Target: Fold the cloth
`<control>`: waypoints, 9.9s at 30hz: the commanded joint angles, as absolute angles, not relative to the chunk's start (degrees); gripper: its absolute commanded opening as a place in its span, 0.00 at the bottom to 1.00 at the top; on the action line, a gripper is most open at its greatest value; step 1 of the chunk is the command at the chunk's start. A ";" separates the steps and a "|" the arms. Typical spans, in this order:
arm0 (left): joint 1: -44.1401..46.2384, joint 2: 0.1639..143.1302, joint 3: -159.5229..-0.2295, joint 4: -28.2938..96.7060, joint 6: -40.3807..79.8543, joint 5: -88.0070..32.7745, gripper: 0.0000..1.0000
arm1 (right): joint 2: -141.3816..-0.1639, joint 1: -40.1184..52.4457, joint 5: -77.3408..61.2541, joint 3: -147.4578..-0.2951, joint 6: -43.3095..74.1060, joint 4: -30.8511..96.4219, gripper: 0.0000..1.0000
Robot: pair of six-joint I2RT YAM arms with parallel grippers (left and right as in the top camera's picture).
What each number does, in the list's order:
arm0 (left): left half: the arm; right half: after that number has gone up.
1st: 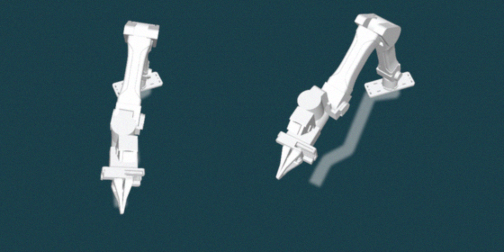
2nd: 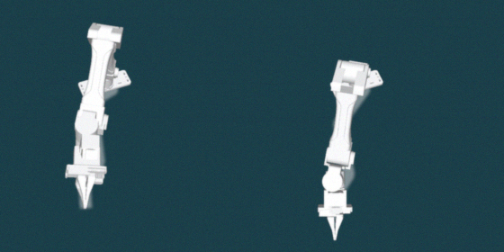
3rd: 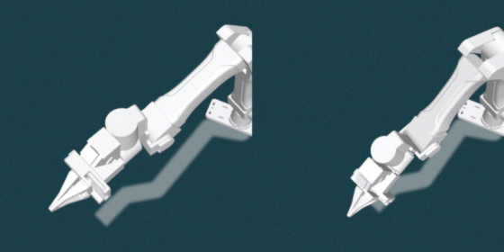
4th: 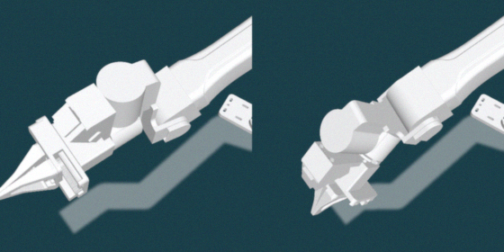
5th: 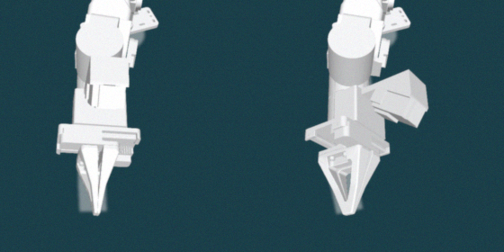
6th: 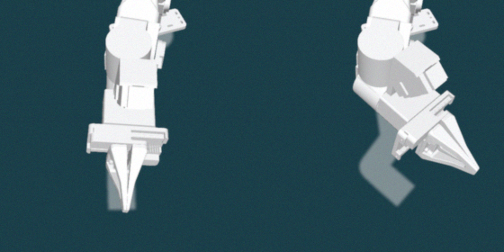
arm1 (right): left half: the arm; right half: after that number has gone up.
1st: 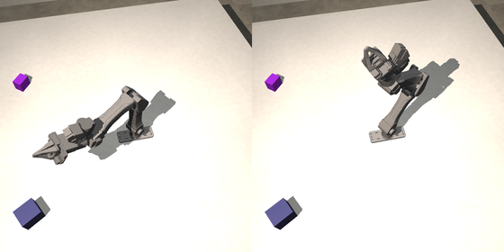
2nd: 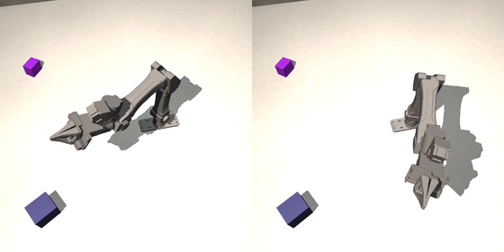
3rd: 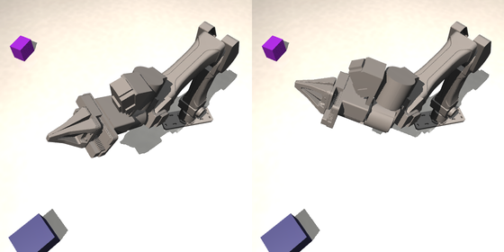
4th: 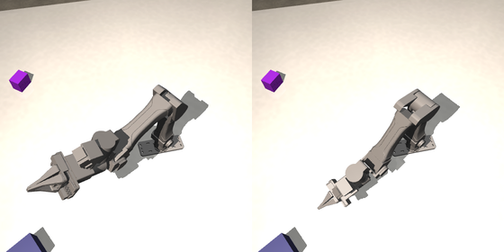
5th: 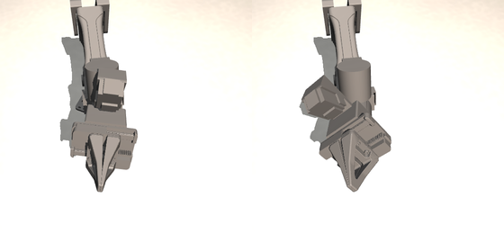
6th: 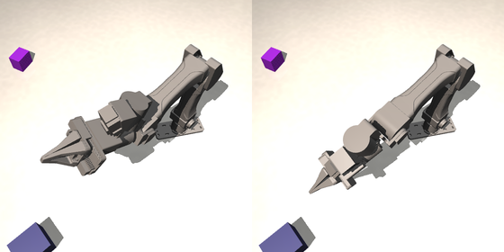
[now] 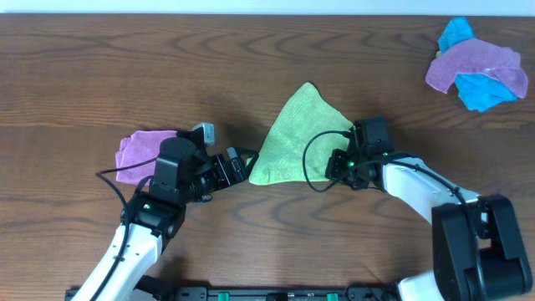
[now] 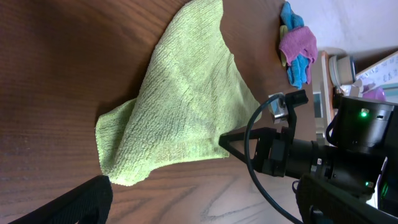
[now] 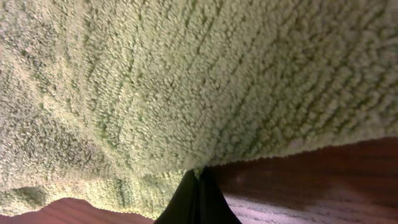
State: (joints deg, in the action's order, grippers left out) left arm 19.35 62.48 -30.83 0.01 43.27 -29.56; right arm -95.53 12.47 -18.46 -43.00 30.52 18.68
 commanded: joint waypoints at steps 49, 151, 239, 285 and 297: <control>32.14 97.12 -32.36 -14.33 65.87 -22.04 0.51 | -83.90 6.00 -6.48 -41.17 25.89 35.59 0.01; 33.63 97.25 -60.05 15.14 45.15 -13.89 0.06 | -58.22 6.07 7.60 -41.36 42.30 55.53 0.01; 31.68 122.34 -95.24 29.30 31.29 -13.47 0.06 | -68.25 -2.24 3.14 -41.41 43.94 50.33 0.76; 33.36 130.06 -94.89 36.80 29.58 -3.73 0.06 | -86.32 -2.28 -11.03 -23.29 50.00 6.39 0.55; 33.41 130.06 -94.89 42.72 30.46 -2.33 0.06 | -86.65 -2.28 -10.39 -23.31 48.90 4.62 0.01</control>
